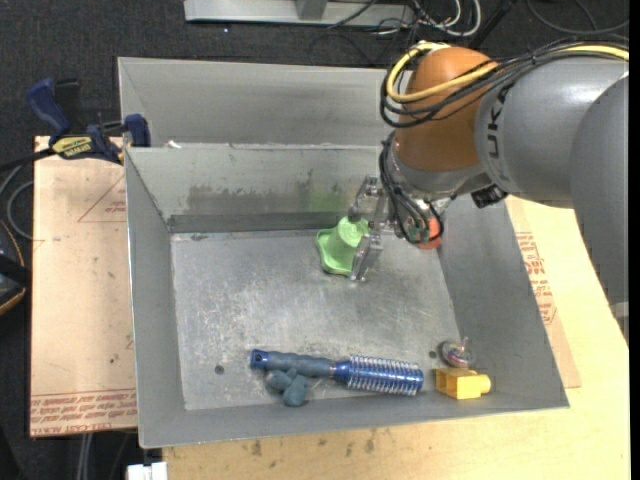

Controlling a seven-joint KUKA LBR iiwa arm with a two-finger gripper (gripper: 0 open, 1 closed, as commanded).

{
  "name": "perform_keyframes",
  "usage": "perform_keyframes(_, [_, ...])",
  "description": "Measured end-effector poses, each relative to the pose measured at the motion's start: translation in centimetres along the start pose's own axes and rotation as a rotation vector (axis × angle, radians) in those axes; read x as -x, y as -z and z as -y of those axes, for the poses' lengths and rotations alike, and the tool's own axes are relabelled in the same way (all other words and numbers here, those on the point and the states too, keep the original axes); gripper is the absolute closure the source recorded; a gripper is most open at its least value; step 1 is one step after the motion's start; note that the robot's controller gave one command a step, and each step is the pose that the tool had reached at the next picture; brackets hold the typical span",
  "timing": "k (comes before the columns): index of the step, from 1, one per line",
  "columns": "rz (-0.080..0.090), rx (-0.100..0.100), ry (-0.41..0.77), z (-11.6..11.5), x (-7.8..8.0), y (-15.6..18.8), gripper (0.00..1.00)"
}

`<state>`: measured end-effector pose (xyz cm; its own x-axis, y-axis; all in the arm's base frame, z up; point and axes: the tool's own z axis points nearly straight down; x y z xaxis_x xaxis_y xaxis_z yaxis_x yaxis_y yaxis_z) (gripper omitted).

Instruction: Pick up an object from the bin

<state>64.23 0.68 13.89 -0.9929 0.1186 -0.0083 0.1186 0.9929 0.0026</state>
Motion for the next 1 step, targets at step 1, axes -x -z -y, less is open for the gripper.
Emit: perform_keyframes(1, [-0.002, -0.001, 0.021, -0.25, -0.24, -1.46, 0.00])
